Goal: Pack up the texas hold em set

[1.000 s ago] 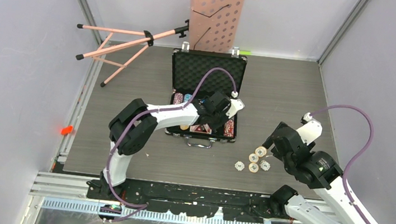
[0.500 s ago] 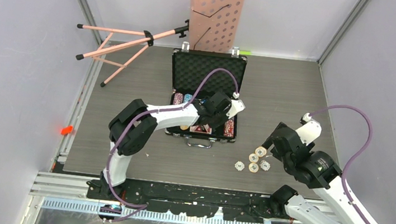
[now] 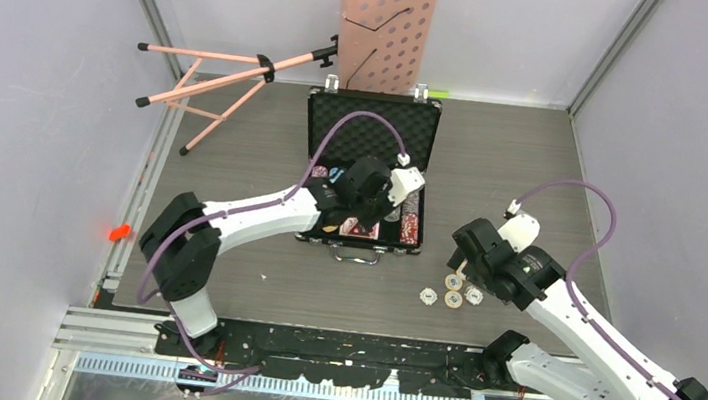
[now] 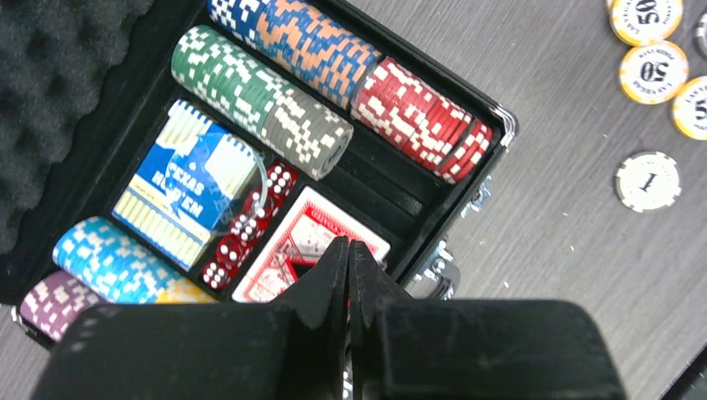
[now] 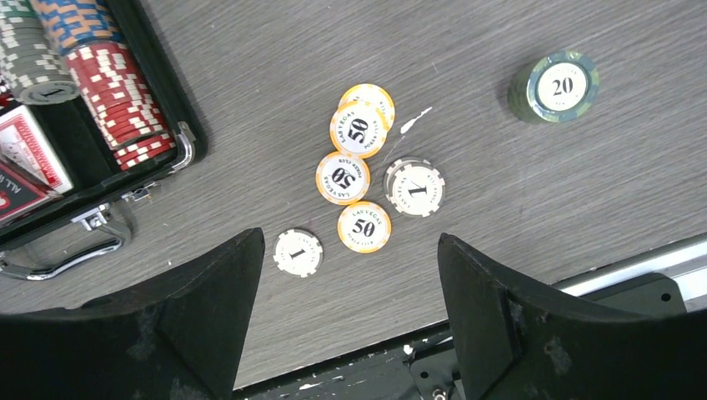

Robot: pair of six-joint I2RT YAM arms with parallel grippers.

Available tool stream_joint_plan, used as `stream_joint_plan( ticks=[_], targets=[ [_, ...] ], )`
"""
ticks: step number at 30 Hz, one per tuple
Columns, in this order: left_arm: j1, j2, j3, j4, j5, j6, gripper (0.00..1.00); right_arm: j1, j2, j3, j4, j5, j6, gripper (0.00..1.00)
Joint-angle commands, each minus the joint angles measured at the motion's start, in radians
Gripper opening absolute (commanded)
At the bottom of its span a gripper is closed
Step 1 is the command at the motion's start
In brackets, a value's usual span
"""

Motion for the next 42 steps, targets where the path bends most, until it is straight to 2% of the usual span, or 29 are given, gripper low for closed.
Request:
stream_joint_plan(
  ticks=[1,5,9,11,14,18,20,22,24,33,37,42],
  targets=[
    [0.002,-0.136,-0.08,-0.001,-0.002,-0.053,0.03,-0.004,0.028,-0.023,0.055,0.003,0.081,0.81],
    [0.004,-0.283,-0.219,0.058,-0.042,-0.133,0.07,-0.047,0.079,-0.053,0.117,-0.033,0.058,0.78],
    [0.004,-0.417,-0.327,0.064,-0.022,-0.184,0.15,-0.256,0.117,-0.094,0.228,-0.218,-0.045,0.77],
    [0.004,-0.48,-0.369,0.047,-0.044,-0.204,0.18,-0.315,0.136,-0.102,0.268,-0.254,-0.071,0.76],
    [0.005,-0.572,-0.445,0.053,-0.088,-0.247,0.29,-0.337,0.188,-0.094,0.295,-0.256,-0.089,0.76],
    [0.005,-0.692,-0.549,0.086,-0.115,-0.285,0.35,-0.34,0.272,-0.087,0.326,-0.269,-0.083,0.76],
    [0.005,-0.735,-0.584,0.095,-0.134,-0.296,0.45,-0.341,0.303,-0.087,0.335,-0.259,-0.076,0.76],
    [0.005,-0.774,-0.613,0.1,-0.146,-0.3,0.6,-0.345,0.326,-0.089,0.338,-0.243,-0.065,0.76],
    [0.005,-0.816,-0.641,0.113,-0.154,-0.299,0.68,-0.352,0.344,-0.092,0.348,-0.24,-0.065,0.76],
    [0.005,-0.976,-0.765,0.194,-0.24,-0.274,0.94,-0.428,0.444,-0.1,0.413,-0.283,-0.099,0.76],
    [0.005,-1.009,-0.827,0.258,-0.255,-0.276,0.98,-0.45,0.491,-0.109,0.455,-0.321,-0.109,0.76],
    [0.005,-1.016,-0.881,0.312,-0.292,-0.271,0.98,-0.483,0.555,-0.104,0.499,-0.366,-0.138,0.75]
  ],
)
